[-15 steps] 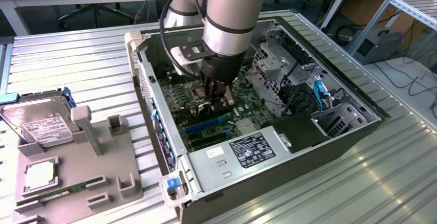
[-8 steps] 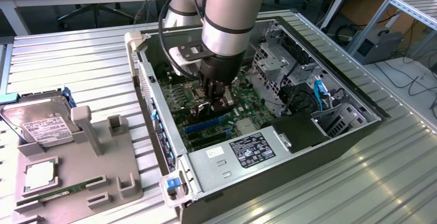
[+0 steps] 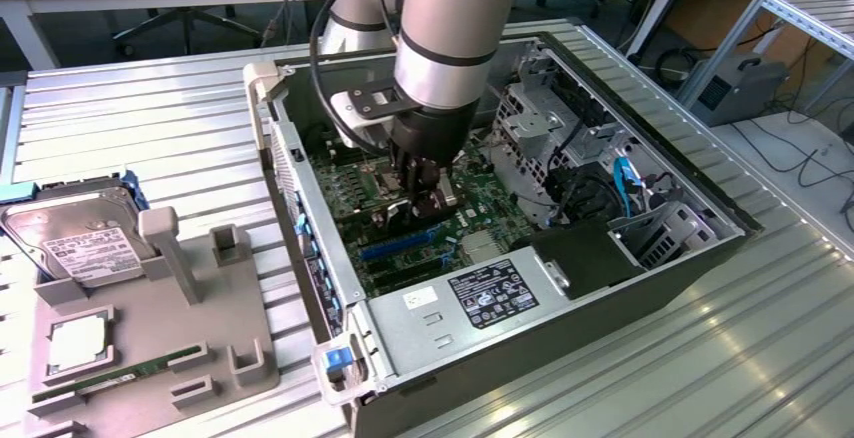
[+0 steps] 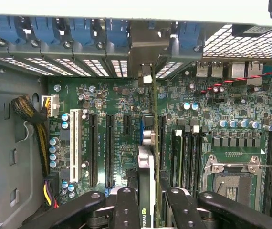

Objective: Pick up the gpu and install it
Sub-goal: 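Insert the gpu into the slot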

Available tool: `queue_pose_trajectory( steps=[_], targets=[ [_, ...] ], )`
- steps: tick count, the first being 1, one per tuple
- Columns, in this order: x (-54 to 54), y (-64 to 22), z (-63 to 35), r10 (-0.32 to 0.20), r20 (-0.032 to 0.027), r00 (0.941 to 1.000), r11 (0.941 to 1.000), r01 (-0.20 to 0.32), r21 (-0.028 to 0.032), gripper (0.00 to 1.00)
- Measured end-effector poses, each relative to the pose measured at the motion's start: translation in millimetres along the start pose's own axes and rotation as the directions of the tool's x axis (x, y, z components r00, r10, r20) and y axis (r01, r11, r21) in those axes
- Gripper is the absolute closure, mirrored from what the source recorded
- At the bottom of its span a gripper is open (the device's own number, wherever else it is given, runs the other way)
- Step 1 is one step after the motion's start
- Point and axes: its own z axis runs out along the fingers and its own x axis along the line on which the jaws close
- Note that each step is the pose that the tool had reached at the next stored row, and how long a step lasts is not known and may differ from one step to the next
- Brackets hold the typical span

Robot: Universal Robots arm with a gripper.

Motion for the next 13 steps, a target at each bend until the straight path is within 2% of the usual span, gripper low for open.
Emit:
queue_pose_trajectory(
  steps=[3,13],
  targets=[
    [0.0,-1.4,-0.2,0.0,-0.0009,1.0,1.0,0.0,-0.0064,0.73],
    [0.1,-2.4,1.5,0.0,-0.0008,1.0,1.0,0.0,-0.0063,0.73]
  ],
)
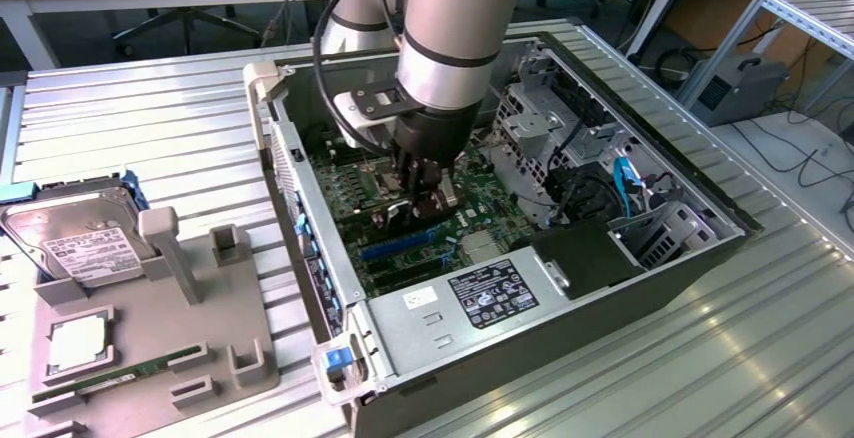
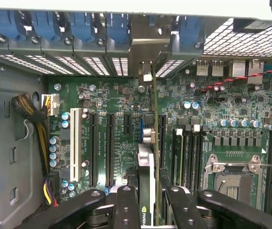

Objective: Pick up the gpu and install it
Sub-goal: 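Insert the gpu into the slot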

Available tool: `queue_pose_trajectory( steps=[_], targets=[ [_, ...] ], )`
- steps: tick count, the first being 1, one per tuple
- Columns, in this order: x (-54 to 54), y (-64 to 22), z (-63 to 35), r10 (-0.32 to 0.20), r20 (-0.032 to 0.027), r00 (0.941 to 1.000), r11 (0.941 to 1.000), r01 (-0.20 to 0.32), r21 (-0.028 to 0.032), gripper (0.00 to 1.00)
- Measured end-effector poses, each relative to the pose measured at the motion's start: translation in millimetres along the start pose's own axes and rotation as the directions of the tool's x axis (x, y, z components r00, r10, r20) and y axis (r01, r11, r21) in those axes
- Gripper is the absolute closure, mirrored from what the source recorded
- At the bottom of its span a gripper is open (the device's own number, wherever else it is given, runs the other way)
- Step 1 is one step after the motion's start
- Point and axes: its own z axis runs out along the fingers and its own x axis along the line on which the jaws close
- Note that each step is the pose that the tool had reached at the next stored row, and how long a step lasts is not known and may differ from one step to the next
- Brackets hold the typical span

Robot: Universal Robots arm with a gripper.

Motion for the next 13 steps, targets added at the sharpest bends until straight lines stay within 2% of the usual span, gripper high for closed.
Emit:
queue_pose_trajectory(
  steps=[13],
  targets=[
    [0.1,-0.6,3.5,0.0,-0.0025,1.0,1.0,0.0,-0.0001,0.73]
  ],
)
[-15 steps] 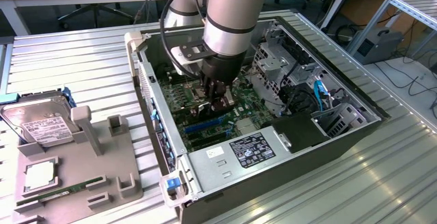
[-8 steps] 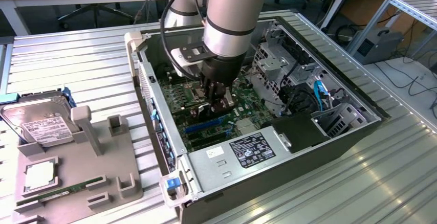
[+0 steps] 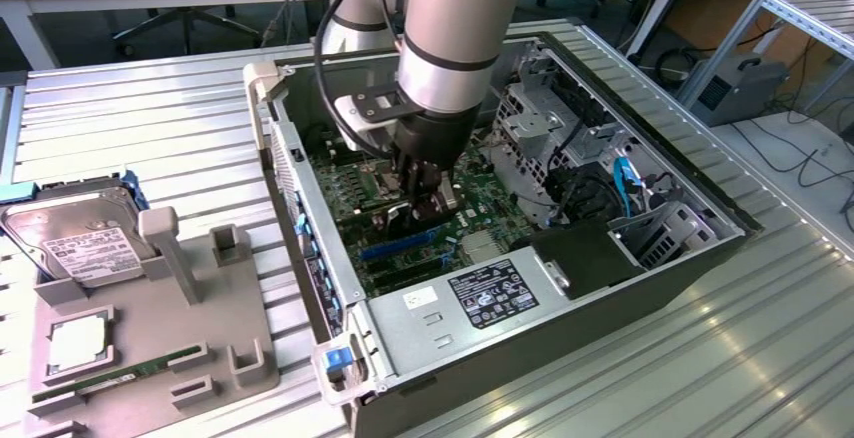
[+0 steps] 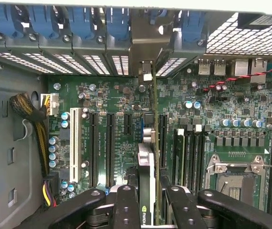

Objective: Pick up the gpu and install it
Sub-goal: 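Insert the gpu into the slot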

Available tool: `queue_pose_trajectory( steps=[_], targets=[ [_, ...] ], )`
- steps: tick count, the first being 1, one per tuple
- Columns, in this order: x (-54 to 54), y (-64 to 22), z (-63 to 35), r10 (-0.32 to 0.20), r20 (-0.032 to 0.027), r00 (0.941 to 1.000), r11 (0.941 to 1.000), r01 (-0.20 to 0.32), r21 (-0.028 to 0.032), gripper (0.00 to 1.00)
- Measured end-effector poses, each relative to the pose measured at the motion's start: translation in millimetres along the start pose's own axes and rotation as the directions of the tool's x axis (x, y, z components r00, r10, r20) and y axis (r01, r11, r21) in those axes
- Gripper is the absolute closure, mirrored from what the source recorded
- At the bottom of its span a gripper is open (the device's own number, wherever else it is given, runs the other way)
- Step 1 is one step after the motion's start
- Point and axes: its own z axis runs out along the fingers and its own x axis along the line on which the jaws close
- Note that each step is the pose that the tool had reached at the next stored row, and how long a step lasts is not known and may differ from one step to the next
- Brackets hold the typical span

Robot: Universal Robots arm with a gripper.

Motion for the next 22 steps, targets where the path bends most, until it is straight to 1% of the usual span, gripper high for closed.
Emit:
queue_pose_trajectory(
  steps=[14,22],
  targets=[
    [0.1,-0.1,2.9,0.0,0.0,1.0,1.0,0.0,0.0,0.73],
    [0.2,-0.2,8.0,0.0,0.0,1.0,1.0,0.0,0.0,0.73]
  ],
)
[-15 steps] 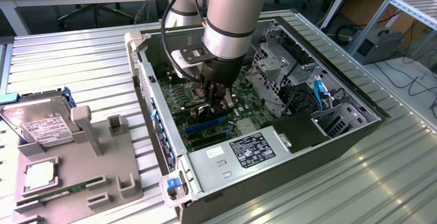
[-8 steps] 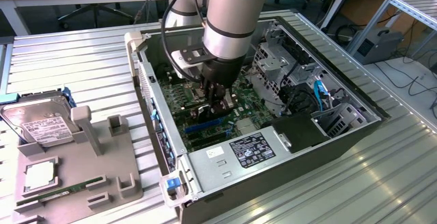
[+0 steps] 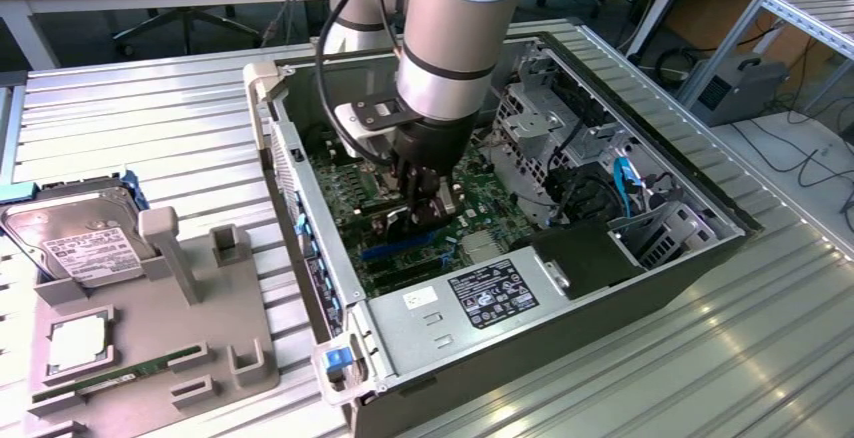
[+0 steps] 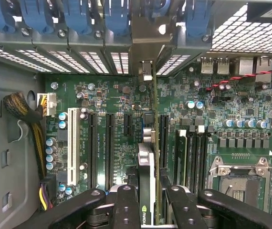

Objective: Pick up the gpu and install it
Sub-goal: 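Insert the gpu into the slot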

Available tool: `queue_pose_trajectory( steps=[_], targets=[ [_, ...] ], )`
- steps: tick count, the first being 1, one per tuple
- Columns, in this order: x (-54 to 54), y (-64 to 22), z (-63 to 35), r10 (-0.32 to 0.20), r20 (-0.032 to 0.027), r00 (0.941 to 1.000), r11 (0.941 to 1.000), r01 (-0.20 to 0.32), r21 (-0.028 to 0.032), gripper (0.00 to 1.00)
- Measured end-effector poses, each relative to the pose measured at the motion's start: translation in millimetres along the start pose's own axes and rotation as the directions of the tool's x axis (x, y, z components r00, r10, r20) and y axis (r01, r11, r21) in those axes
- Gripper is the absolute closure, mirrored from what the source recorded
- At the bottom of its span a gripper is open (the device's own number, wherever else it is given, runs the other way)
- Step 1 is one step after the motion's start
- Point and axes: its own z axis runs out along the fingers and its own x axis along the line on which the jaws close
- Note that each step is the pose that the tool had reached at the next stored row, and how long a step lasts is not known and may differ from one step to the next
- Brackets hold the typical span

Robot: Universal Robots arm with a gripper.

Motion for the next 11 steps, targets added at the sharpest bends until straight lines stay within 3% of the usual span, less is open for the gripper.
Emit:
queue_pose_trajectory(
  steps=[11],
  targets=[
    [0.0,0.0,0.6,0.0,0.0,1.0,1.0,0.0,0.0,0.73]
  ],
)
